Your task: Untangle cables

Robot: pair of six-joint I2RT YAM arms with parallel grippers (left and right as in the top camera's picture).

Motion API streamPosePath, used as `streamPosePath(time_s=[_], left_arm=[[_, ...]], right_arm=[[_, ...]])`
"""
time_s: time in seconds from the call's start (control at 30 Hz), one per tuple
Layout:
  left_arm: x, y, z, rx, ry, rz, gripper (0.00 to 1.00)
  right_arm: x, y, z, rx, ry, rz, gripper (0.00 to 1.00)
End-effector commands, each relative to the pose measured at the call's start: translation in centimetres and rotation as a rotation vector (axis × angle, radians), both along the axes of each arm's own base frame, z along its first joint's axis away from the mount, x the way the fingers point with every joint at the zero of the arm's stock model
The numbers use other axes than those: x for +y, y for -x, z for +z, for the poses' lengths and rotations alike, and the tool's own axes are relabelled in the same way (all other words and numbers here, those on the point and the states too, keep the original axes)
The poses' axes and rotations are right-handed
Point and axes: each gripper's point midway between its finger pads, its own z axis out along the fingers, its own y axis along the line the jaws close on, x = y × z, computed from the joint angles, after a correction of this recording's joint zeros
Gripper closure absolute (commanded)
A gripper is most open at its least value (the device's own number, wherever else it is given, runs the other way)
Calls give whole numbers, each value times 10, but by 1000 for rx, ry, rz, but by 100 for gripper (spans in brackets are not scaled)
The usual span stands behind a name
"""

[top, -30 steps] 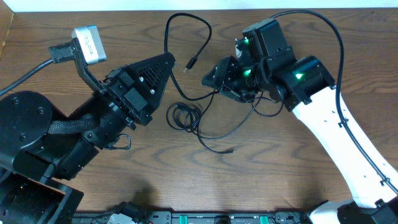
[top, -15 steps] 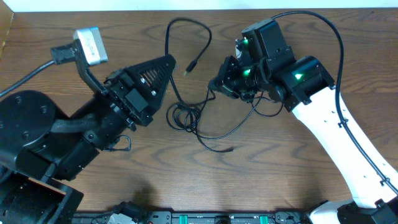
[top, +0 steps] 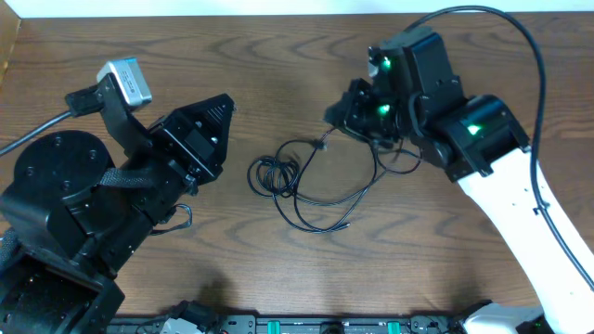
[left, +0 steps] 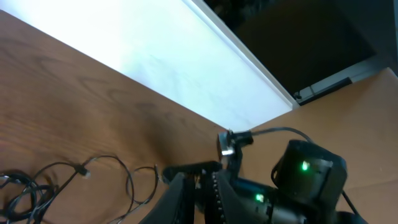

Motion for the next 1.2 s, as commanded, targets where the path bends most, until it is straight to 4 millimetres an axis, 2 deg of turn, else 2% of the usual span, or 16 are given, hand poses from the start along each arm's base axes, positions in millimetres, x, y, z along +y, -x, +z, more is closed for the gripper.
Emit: streamPosePath(time_s=[0.0, 0.1, 0.17, 0.2, 0.23, 0.33, 0.43, 0.47, 0.57, 0.7, 0.83, 0.87, 0.93, 0.97, 1.1, 1.17], left_arm=[[6, 2, 1, -5, -22, 20, 87], [5, 1, -13, 30, -80, 6, 84], [5, -1, -26, 71, -121, -3, 83], [4, -3, -42, 124, -167, -15, 77], [4, -4, -52, 162, -187, -19, 73], [2, -7, -82, 277, -257, -38, 61], [2, -9, -111, 401, -312, -50, 55], [1, -10, -122, 452, -332, -54, 54], [6, -13, -143, 540, -386, -33, 48], [19, -14, -160, 616, -464, 16, 38], [27, -12, -163, 636, -486, 45, 35], [30, -12, -162, 635, -482, 54, 34], [37, -13, -160, 634, -472, 78, 34], [40, -13, -160, 635, -467, 88, 34], [49, -14, -160, 648, -459, 119, 33], [52, -14, -161, 654, -458, 128, 32]], right_arm=[[-30, -12, -16, -62, 188, -58, 89], [-56, -14, -34, -53, 349, -108, 80], [-75, -16, -46, -38, 453, -157, 70], [-86, -19, -55, -26, 528, -185, 62], [-89, -21, -62, -17, 556, -192, 60], [-87, -26, -85, 25, 597, -178, 56], [-76, -37, -113, 19, 650, -56, 53], [-72, -42, -126, 18, 682, 9, 48], [-70, -48, -150, 43, 732, 73, 22], [-79, -54, -175, 103, 768, 83, 2], [-91, -60, -204, 152, 795, 203, 1], [-87, -60, -210, 153, 772, 262, 4], [-71, -56, -225, 155, 681, 414, 17], [-66, -55, -231, 160, 651, 454, 20], [-60, -53, -246, 172, 633, 516, 18], [-59, -52, -251, 171, 639, 541, 21]])
